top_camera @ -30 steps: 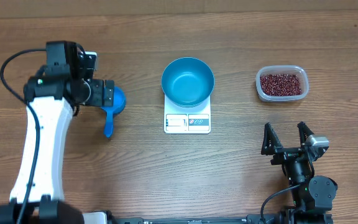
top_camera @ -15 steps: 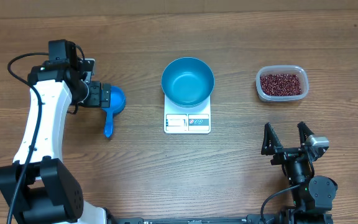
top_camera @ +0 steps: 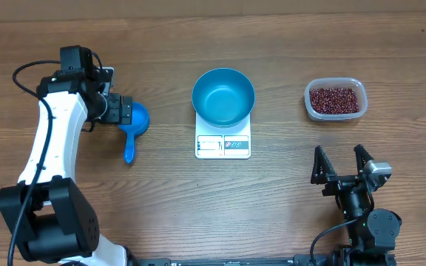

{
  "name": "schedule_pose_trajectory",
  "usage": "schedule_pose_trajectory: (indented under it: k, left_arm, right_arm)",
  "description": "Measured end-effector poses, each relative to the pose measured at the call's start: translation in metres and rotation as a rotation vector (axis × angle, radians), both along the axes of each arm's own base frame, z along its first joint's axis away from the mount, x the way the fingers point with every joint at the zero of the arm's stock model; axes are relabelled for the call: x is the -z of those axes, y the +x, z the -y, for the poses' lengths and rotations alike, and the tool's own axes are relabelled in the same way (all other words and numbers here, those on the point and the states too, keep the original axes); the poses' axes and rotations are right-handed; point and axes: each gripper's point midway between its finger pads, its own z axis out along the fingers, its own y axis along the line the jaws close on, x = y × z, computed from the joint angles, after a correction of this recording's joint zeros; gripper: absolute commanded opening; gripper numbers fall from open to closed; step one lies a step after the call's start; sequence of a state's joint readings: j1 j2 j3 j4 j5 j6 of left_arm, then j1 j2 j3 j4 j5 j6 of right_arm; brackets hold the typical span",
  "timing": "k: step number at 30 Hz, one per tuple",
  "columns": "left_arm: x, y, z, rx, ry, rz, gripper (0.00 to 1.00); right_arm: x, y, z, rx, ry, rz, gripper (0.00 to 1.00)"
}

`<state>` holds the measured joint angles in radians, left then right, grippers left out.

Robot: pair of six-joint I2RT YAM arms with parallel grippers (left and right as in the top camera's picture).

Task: Scoop item into bowl and weigh 150g on scale
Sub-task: 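Move the left gripper over the blue scoop and lower it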

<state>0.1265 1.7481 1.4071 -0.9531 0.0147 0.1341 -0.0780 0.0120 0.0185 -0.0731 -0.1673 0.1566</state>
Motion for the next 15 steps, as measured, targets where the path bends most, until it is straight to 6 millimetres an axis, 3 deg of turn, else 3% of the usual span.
schedule_pose_trajectory:
  k: [15]
  left_arm:
    - [0.064, 0.008, -0.001, 0.001, -0.014, -0.123, 0.99]
  right_arm:
    - [0.0, 0.0, 0.0, 0.0, 0.0, 0.001, 1.0]
